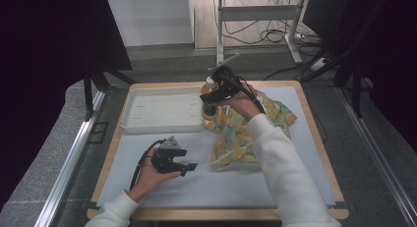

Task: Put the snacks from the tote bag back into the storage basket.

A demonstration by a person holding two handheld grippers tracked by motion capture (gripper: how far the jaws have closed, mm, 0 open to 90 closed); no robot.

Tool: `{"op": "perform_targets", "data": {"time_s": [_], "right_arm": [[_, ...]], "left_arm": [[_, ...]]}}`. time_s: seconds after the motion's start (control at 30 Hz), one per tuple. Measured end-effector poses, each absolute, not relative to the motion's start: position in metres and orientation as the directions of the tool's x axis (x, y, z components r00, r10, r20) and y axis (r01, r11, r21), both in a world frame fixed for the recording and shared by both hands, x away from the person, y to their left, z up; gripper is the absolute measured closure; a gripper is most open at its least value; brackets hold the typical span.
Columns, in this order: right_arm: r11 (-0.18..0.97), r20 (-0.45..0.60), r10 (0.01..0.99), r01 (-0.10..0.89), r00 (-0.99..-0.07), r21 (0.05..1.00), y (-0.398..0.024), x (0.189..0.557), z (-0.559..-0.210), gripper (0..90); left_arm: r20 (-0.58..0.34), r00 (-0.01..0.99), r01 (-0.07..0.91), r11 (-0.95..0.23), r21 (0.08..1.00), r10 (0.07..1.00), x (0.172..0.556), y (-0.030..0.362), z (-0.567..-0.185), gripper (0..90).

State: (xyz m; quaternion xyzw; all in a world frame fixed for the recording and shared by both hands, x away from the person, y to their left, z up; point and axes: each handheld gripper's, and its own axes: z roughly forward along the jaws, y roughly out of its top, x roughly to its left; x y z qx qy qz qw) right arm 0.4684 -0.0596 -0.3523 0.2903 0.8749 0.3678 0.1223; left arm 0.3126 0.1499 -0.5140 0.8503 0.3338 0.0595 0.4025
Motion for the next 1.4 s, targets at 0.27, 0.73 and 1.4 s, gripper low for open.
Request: {"op": "perform_targets", "data": {"time_s": [0.27,0.73,1.4], "right_arm": [[0.56,0.01,0.599,0.428,-0.801,0.71,-0.046,0.479,-0.364,30.2],[0.54,0.015,0.608,0.427,-0.794,0.726,-0.03,0.497,-0.384,30.2],[0.574,0.014,0.579,0.42,-0.815,0.703,0.002,0.506,-0.402,30.2]], "left_arm": [[-0.166,0.769,0.523,-0.458,0.719,0.617,0.312,0.148,-0.514,30.1],[-0.162,0.772,0.521,-0.467,0.714,0.614,0.313,0.148,-0.516,30.0],[-0.172,0.764,0.531,-0.455,0.715,0.622,0.316,0.152,-0.516,29.8]]}}
